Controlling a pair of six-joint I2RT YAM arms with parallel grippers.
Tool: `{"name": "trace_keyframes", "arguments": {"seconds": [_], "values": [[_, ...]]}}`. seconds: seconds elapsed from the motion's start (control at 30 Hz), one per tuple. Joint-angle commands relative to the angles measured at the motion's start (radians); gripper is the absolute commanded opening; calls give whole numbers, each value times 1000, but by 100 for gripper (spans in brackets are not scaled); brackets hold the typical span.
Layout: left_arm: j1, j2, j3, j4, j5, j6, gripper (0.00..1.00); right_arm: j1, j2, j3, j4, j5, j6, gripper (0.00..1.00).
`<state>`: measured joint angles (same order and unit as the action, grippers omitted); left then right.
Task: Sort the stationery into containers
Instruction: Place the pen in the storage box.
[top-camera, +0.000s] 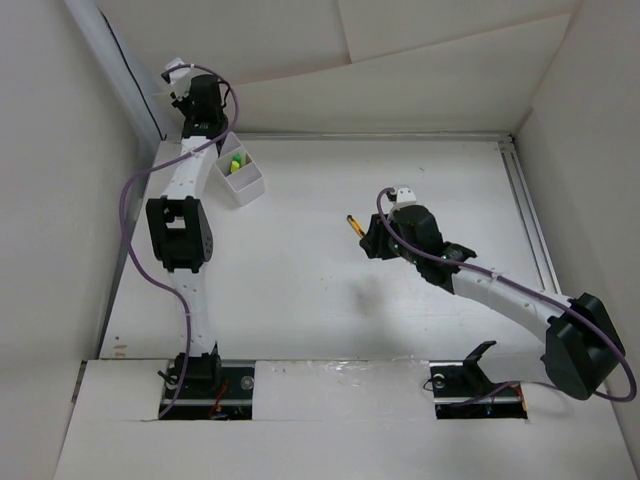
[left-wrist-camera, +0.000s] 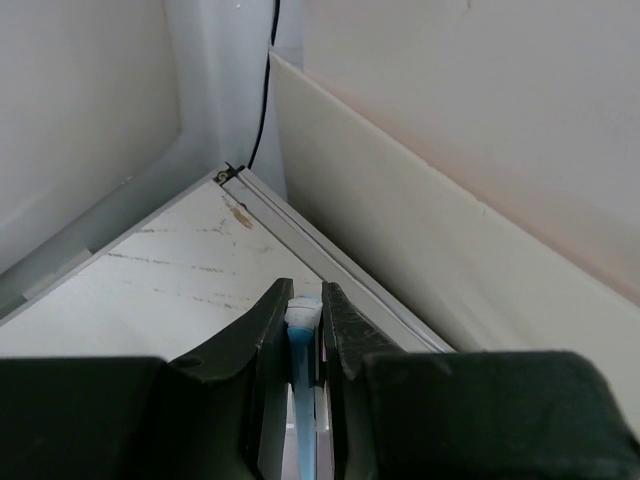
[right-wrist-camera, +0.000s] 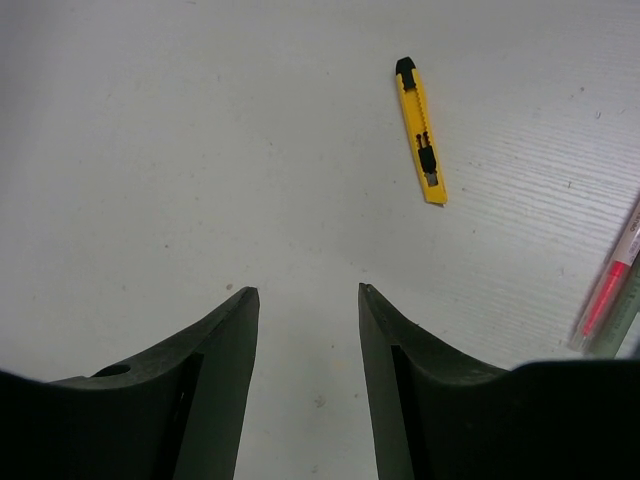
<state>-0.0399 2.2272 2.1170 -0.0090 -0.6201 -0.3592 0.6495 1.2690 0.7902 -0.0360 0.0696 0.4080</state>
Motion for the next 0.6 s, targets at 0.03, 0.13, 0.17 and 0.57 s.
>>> {"name": "trace_keyframes", "arguments": {"seconds": [0.03,0.13,0.17,0.57], "values": [[-3,-5,6,84,-47,39,0,7,6,43,56,-4,-14,50],[-3,-5,-15,122,-56,52,0,7,18,43,65,-4,-14,50],[-3,-5,-15,132,-56,61,0,7,18,43,65,-4,-14,50],[-23,-9,-141,233,-79,104,5,7,52,52,74,32,-23,50]]}}
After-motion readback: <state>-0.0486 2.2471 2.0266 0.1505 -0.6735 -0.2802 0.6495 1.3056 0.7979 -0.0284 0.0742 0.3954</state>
